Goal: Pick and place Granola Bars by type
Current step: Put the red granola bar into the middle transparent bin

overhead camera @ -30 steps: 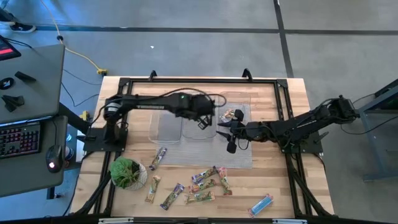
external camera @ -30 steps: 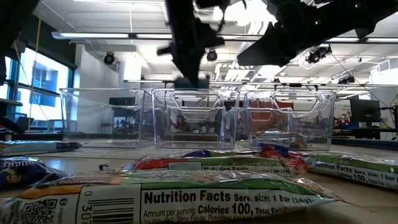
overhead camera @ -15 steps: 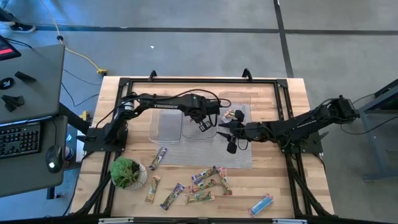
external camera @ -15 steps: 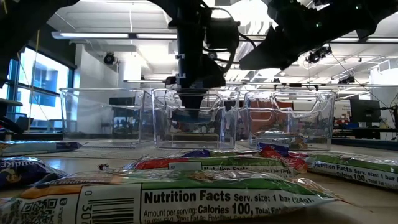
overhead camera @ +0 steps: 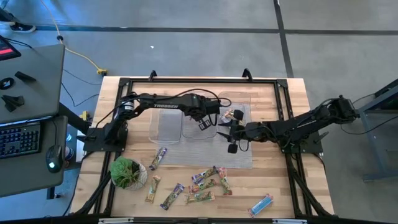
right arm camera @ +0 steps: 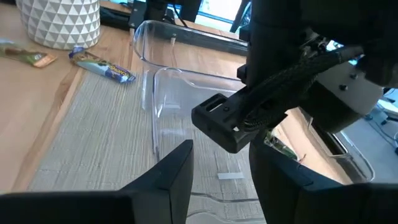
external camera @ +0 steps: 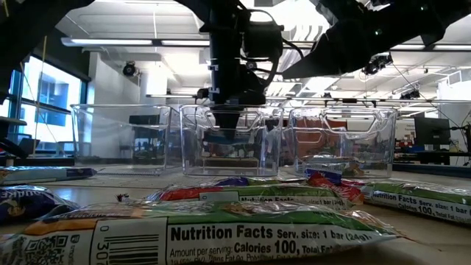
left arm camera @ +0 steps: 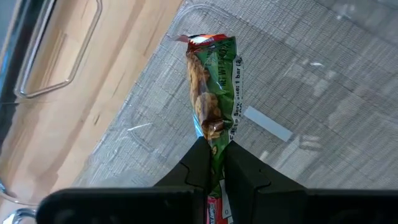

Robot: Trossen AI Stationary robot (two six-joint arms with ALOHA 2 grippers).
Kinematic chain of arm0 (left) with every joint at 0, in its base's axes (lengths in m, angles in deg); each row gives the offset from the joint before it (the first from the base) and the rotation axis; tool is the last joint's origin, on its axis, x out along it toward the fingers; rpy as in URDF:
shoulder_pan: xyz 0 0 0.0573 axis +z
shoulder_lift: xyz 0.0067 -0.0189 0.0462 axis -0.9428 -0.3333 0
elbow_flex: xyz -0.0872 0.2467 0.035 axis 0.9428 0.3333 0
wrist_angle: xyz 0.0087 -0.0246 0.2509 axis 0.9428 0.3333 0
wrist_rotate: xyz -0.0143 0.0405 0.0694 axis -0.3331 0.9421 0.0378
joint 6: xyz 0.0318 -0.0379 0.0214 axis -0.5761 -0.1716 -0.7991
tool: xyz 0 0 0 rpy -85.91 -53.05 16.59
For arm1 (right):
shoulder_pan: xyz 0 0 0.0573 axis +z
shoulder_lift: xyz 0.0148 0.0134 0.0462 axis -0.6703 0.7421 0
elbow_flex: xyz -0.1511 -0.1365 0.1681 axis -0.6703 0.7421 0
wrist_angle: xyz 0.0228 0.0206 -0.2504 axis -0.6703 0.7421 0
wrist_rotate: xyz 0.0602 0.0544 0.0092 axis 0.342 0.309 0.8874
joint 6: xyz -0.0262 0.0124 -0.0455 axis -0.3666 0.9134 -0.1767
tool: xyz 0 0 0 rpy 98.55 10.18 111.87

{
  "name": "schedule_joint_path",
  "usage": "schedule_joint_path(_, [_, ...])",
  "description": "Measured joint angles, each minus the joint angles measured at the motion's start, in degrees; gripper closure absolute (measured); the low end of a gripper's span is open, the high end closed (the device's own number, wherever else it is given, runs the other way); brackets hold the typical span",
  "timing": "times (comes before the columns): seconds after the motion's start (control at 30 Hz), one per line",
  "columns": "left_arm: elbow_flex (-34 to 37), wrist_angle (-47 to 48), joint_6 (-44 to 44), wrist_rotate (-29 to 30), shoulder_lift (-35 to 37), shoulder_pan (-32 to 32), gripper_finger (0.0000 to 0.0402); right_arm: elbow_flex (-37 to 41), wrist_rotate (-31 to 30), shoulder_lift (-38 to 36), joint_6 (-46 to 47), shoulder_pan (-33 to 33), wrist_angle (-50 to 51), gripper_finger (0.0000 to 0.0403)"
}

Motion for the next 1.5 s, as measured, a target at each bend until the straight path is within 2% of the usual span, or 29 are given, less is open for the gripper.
schedule_joint_path(0.2, [-0.01,-1.59,0.23,-1.50,0.00,-0.01,0.0375,0.00,0.00,0.02,-0.80,0.00,0.02,0.0263])
schedule_joint_path(0.43, [-0.02,-6.63,0.26,-7.43,0.00,-0.04,0.0375,0.00,0.00,0.02,-0.81,0.00,0.02,0.0263])
schedule_joint_path(0.8, [0.00,-16.84,0.15,-7.17,-0.04,0.04,0.0375,-0.04,0.12,-0.07,-0.85,0.02,-0.35,0.0263])
schedule_joint_path(0.87, [-0.08,-15.71,-1.03,-5.12,-0.04,0.02,0.0375,-0.04,0.22,-0.03,-0.83,0.02,-0.04,0.0263])
schedule_joint_path(0.93, [-0.17,-10.34,-1.38,-4.10,0.02,0.00,0.0375,0.00,0.17,0.03,-0.81,0.02,0.43,0.0263])
schedule_joint_path(1.13, [-0.11,-2.41,-4.03,-4.15,0.07,0.00,0.0375,0.00,0.13,0.04,-0.81,0.02,0.20,0.0263])
schedule_joint_path(1.33, [-0.12,-1.11,-1.18,-8.65,0.65,0.00,0.0375,0.00,0.09,0.04,-0.81,0.02,0.16,0.0263])
schedule_joint_path(1.5, [-0.11,-0.87,-3.50,-11.84,0.61,0.00,0.0375,0.00,0.07,0.04,-0.81,0.02,0.05,0.0263])
